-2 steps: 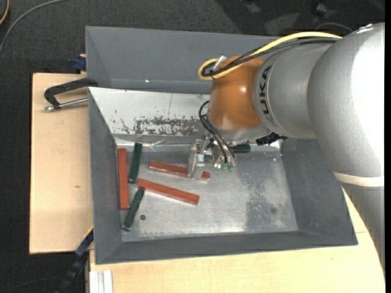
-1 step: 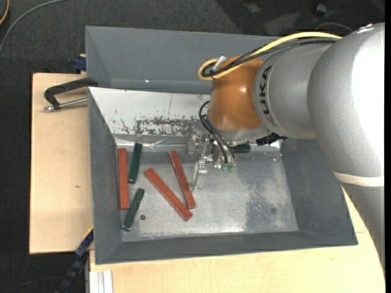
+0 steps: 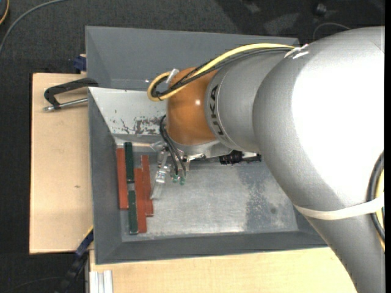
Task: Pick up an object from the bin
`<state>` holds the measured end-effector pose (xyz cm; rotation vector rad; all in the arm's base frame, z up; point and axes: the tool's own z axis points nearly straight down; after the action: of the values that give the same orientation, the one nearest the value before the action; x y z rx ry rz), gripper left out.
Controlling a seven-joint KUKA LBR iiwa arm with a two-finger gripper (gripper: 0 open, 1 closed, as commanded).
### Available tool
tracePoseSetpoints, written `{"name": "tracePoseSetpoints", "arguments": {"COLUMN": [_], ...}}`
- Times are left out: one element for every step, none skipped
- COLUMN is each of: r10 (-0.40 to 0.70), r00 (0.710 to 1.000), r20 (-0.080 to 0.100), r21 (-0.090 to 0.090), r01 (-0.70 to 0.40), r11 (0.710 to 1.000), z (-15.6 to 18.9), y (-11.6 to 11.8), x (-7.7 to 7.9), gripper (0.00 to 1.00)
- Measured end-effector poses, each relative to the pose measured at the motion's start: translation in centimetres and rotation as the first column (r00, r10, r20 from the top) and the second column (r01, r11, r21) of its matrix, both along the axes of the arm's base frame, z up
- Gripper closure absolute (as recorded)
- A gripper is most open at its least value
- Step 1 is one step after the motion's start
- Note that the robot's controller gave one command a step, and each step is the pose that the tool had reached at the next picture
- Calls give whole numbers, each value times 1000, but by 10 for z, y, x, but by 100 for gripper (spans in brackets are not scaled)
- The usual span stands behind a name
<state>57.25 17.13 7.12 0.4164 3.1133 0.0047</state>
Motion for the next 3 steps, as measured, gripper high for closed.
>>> {"name": "tracePoseSetpoints", "arguments": {"r10": [-28,-40,-41], "r00": [1000,999,999], "r20": [4,1,5], "r21": [0,-2,-2], "r01": [28,40,41], "r11": [1000,999,999], "z": [0,1,1], "y": [58,54,54], "x": [-16,-53,-51], "gripper": [0,0,100]}}
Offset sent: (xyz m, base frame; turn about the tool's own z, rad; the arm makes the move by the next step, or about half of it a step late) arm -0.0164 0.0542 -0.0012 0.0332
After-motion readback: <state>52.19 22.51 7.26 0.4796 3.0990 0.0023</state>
